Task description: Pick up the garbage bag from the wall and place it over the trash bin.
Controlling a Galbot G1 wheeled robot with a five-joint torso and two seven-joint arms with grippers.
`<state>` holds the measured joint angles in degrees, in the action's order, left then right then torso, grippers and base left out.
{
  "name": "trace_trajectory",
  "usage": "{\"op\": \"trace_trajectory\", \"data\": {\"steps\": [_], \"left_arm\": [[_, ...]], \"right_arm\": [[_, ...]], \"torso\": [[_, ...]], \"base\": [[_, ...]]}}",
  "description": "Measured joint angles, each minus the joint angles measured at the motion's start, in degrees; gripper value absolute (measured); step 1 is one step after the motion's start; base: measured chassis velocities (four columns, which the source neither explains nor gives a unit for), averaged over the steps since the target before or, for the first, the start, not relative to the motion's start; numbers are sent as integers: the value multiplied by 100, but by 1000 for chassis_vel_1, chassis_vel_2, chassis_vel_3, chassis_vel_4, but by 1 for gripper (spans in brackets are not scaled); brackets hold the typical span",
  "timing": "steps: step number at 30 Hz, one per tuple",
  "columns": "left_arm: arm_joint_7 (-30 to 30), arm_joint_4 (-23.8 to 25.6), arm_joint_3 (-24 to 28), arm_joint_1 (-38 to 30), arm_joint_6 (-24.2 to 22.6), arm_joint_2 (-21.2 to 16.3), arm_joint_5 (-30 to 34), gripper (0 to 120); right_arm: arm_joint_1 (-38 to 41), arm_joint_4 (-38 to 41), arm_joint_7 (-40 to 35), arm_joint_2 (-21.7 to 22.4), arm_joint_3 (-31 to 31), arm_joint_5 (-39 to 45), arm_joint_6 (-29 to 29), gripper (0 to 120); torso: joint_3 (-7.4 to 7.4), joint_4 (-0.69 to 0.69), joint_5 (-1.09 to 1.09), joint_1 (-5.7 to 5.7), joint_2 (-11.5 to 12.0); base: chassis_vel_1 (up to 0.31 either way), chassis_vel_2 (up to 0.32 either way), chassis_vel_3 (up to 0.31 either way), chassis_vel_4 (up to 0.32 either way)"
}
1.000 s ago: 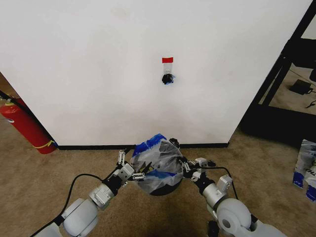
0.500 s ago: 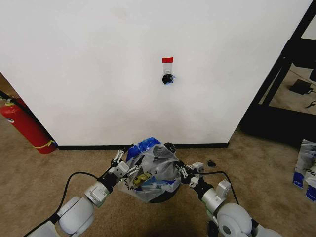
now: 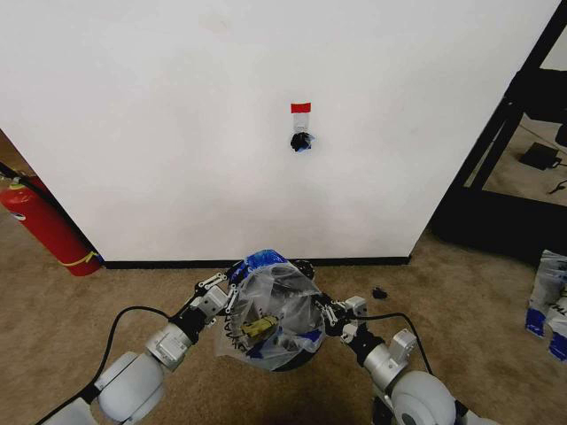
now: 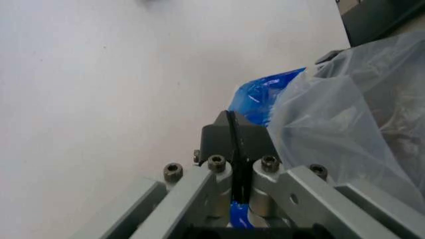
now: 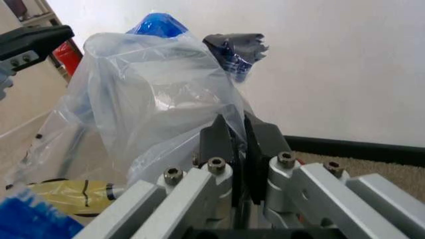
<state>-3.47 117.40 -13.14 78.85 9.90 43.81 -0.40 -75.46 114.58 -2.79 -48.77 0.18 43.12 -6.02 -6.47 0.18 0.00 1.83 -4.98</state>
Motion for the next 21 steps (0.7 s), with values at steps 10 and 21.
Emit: {"op": "trace_trajectory", "data": {"steps": [10, 21], "left_arm": [[27, -106, -180, 137, 18, 37, -181, 12], [39, -96, -287, 293, 36, 105, -211, 53]], "right_arm": [[-8, -234, 621, 58, 188, -191, -467, 1], [155, -506, 1209, 150, 336, -201, -739, 1]], "torso": [[0, 0, 0, 0, 0], [0, 0, 0, 0, 0]], "base": [[0, 0, 0, 0], [0, 0, 0, 0]]}}
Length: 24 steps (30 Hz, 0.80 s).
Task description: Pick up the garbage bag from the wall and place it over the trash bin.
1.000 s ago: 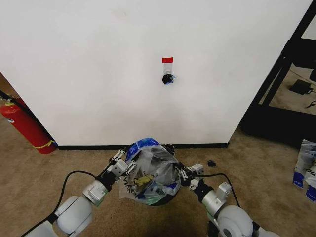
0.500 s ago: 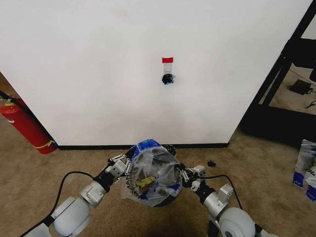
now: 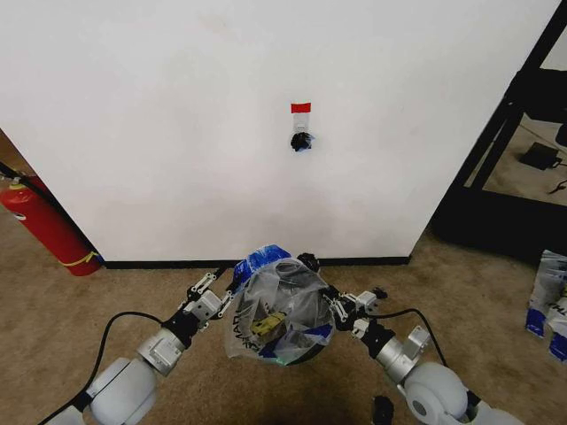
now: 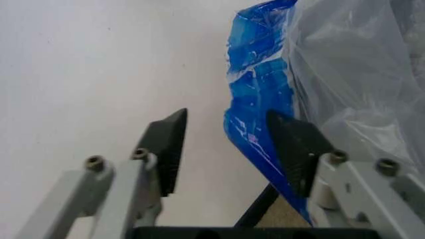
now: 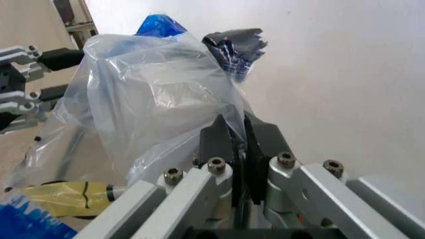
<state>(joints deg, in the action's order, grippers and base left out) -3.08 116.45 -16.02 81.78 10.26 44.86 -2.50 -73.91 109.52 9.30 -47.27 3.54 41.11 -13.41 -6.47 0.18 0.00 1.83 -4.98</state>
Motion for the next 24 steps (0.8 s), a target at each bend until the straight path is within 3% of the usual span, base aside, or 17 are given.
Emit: {"op": "trace_trajectory", "data": {"steps": [12, 24], "left_arm": [[4, 132, 135, 12, -11, 39, 8, 94], [-27, -53, 337, -212, -41, 79, 41, 95]], "right_arm": [[106, -184, 20, 17, 25, -4, -47, 1], [115, -234, 136, 37, -5, 3, -88, 1]], "torso": [[0, 0, 0, 0, 0], [0, 0, 0, 0, 0]], "base": [[0, 0, 0, 0], [0, 0, 0, 0]]}}
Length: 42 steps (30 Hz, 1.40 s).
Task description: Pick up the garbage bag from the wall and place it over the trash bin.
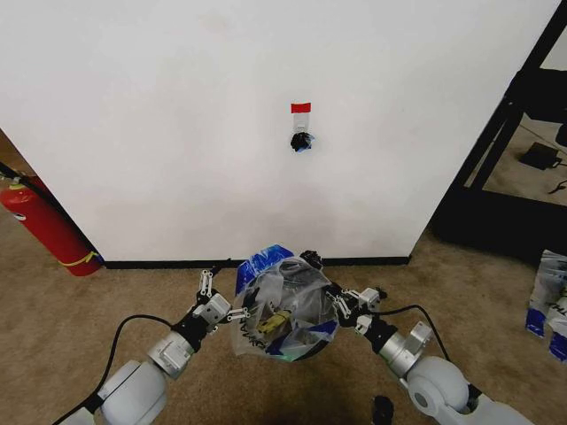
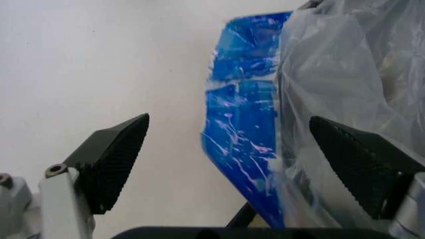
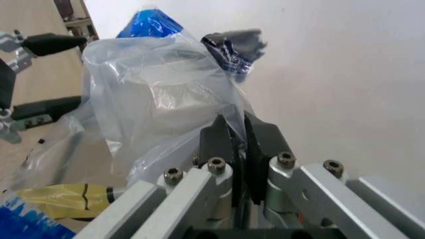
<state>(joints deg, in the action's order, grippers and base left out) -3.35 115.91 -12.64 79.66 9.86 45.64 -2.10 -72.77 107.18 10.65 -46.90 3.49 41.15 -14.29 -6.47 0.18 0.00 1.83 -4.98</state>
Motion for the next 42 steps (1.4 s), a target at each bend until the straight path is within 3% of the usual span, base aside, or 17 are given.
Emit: {"op": "trace_trajectory", "data": {"steps": [16, 21, 23, 29, 31, 36, 42], "left_arm": [[-11, -98, 40, -86, 17, -56, 51, 94], [-16, -123, 68, -111, 39, -79, 79, 73], [-12, -120, 73, -111, 39, -84, 85, 70], [11, -102, 90, -107, 40, -83, 92, 43], [13, -98, 90, -104, 40, -81, 92, 40], [23, -88, 90, -97, 49, -73, 90, 18], [30, -88, 108, -99, 105, -47, 70, 0]], "right_arm": [[75, -110, 92, -4, -6, 23, -31, 1], [63, -126, 262, 53, 8, 45, -77, 1], [64, -146, 307, 61, 15, 45, -92, 1], [67, -242, 509, 81, 51, 28, -170, 1], [67, -254, 532, 82, 55, 19, -181, 1], [55, -263, 584, 79, 60, -1, -207, 1], [43, -212, 684, 87, 63, 13, -249, 1]], "torso": [[0, 0, 0, 0, 0], [0, 0, 0, 0, 0], [0, 0, 0, 0, 0], [0, 0, 0, 0, 0], [0, 0, 0, 0, 0], [0, 0, 0, 0, 0], [0, 0, 0, 0, 0]], "base": [[0, 0, 0, 0], [0, 0, 0, 0], [0, 0, 0, 0], [0, 0, 0, 0], [0, 0, 0, 0], [0, 0, 0, 0], [0, 0, 0, 0]]}}
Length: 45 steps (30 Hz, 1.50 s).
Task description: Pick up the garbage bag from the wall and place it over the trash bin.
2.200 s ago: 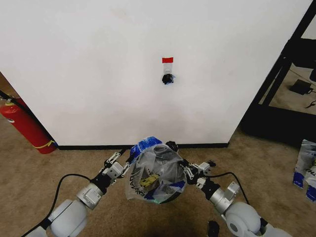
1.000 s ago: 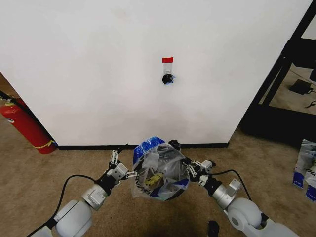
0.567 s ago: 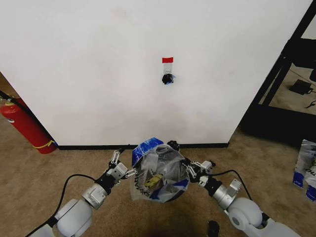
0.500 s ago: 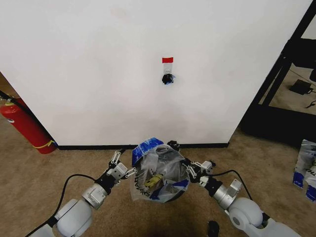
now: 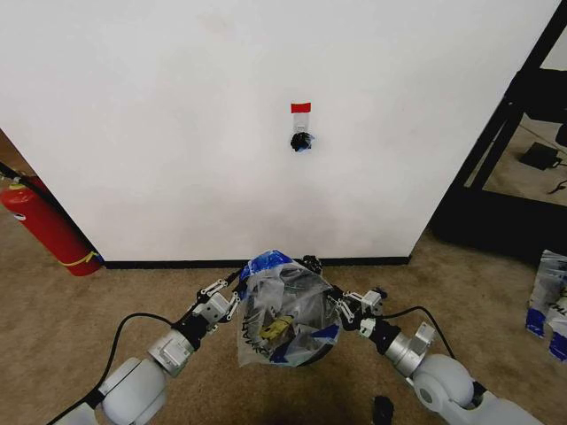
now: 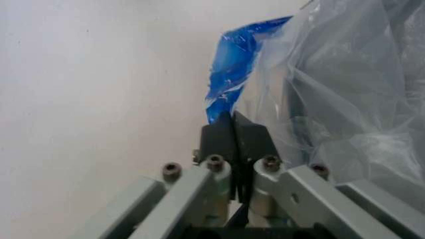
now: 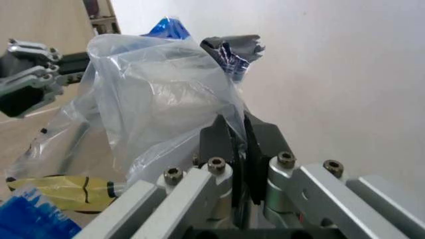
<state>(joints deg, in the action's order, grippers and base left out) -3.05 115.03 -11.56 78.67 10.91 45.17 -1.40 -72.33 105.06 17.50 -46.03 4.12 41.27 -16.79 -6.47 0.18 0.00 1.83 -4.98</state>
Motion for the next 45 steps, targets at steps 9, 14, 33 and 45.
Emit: {"op": "trace_trajectory", "data": {"steps": [9, 14, 33, 45], "left_arm": [[-40, -82, -1, -38, 9, 53, -80, 0], [-102, -343, -55, -109, -7, 39, -136, 0], [-40, -590, -26, -80, 84, 68, -247, 0], [-126, -962, -4, -180, 187, 185, -237, 0]], "right_arm": [[-22, -56, 507, 23, 37, 64, -121, 1], [-19, -179, 1284, 37, 107, 321, -229, 1], [133, -378, 1154, -123, 104, 717, -557, 1], [50, -56, 934, -144, 9, 1689, -371, 1]], "torso": [[0, 0, 0, 0, 0], [0, 0, 0, 0, 0], [0, 0, 0, 0, 0], [0, 0, -1, 0, 0]], "base": [[0, 0, 0, 0], [0, 0, 0, 0], [0, 0, 0, 0], [0, 0, 0, 0]]}}
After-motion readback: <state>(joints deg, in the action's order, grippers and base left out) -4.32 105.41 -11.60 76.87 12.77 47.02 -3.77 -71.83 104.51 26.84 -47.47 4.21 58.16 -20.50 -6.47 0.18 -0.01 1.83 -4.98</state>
